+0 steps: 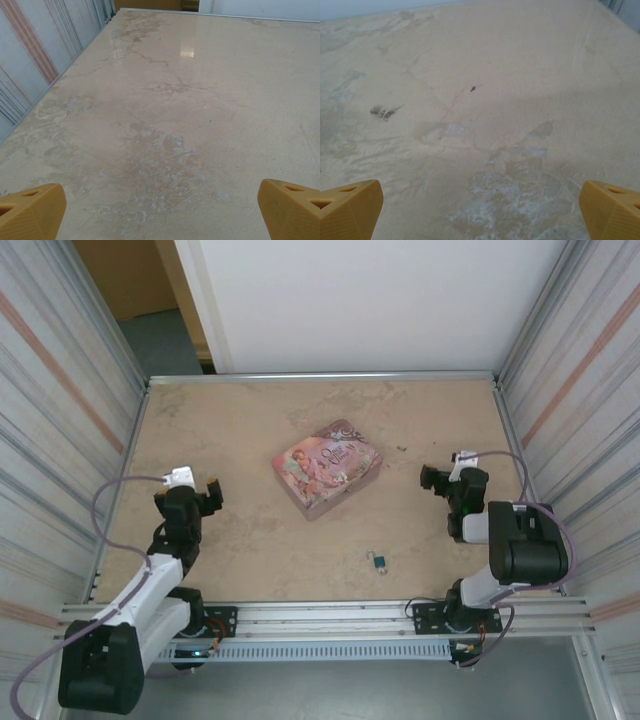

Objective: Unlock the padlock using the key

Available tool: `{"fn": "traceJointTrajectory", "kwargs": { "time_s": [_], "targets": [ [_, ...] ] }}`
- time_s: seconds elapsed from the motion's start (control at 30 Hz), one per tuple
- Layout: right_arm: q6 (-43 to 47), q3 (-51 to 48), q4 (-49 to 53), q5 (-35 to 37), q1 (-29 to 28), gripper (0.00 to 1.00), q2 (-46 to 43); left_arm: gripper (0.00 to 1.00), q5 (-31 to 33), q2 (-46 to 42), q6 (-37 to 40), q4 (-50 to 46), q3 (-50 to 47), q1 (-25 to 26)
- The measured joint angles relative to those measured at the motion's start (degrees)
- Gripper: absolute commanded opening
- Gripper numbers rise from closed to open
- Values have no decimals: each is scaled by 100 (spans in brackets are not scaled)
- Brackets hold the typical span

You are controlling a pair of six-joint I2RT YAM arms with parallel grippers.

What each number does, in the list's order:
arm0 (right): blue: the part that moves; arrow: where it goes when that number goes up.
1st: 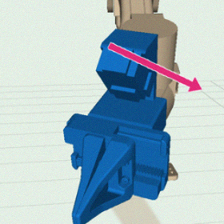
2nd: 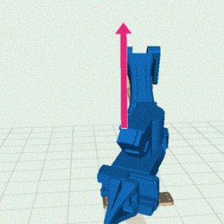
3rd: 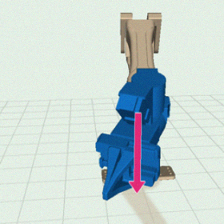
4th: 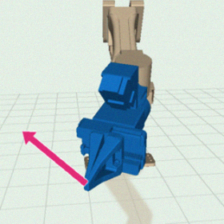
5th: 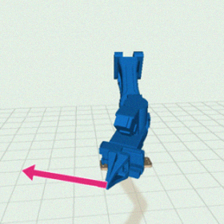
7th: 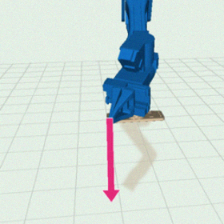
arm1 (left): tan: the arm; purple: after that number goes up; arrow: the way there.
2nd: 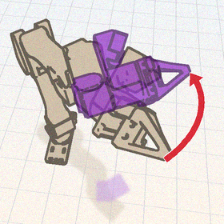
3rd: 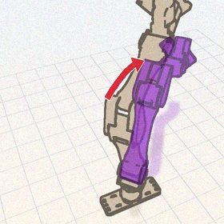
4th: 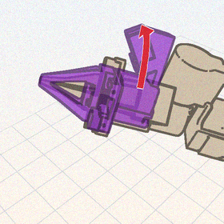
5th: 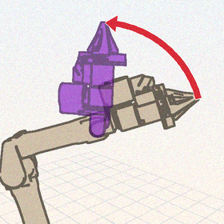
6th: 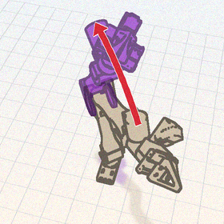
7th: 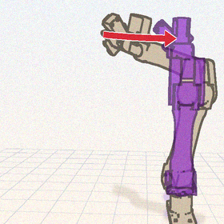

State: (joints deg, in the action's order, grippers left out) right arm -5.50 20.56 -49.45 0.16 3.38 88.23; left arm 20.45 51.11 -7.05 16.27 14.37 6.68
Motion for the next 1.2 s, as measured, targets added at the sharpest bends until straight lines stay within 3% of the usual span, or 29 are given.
{"fn": "traceJointTrajectory", "kwargs": {
  "time_s": [0.43,0.97,1.2],
  "targets": [
    [0,293,334,-2,-52,99,2,99,-660,1117,459,1502,-105,-214],
    [0,293,358,0,-52,99,2,99,-1362,1303,728,1731,-13,-223],
    [0,293,369,0,-52,99,2,99,-1596,2083,892,2664,-13,-223]
  ]
}}
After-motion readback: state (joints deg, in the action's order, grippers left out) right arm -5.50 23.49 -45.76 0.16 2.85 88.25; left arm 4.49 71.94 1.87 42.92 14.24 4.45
